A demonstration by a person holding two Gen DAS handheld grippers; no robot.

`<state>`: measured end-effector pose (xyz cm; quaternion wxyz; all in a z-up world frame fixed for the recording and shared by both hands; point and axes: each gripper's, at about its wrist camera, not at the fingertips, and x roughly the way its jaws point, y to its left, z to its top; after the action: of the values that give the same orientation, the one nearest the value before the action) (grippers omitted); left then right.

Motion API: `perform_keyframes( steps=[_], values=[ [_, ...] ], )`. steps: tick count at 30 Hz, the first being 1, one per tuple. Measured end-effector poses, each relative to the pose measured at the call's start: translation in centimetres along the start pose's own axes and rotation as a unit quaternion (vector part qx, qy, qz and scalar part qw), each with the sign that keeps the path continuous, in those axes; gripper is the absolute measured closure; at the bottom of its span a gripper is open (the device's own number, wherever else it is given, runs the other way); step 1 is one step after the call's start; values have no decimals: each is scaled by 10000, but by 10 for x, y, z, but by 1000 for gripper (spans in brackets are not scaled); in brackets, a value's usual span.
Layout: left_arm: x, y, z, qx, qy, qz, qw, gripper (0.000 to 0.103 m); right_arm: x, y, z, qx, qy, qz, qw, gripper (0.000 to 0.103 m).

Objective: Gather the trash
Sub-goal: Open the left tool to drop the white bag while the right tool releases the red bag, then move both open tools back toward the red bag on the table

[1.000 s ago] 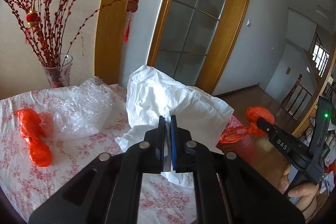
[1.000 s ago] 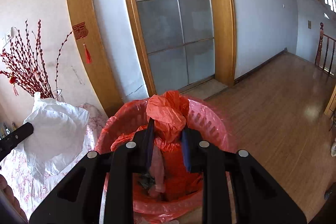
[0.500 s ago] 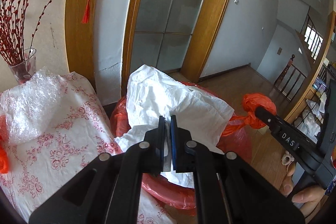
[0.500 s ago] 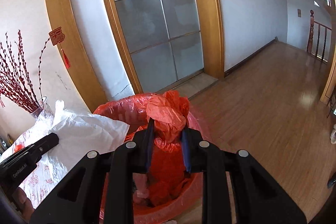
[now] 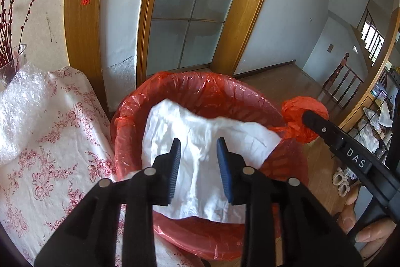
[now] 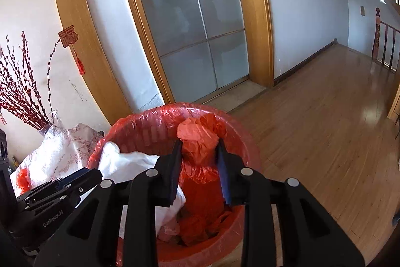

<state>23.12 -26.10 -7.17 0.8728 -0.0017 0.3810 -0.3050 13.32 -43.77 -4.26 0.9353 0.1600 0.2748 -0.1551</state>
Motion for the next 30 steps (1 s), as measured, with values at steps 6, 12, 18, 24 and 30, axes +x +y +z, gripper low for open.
perform_keyframes(
  steps=[6,12,18,24,30],
  values=[
    [-16,12,-3,-22,-103,126,9999,63,-3,6,-5,-124,-35,61,9999,49],
    [-47,33,-5,-127,-338,423,9985,58,-5,11,-6,-158,-30,33,9999,49],
    [-83,68,-15,-357,-507,862,9944,56,-9,29,-10,-363,-22,79,9993,48],
    [-123,117,-29,-690,-693,1445,9847,53,-12,56,-15,-600,-17,220,9980,46],
    [-155,166,-41,-1041,-747,2010,9712,53,-15,89,-21,-850,-13,386,9956,46]
  ],
)
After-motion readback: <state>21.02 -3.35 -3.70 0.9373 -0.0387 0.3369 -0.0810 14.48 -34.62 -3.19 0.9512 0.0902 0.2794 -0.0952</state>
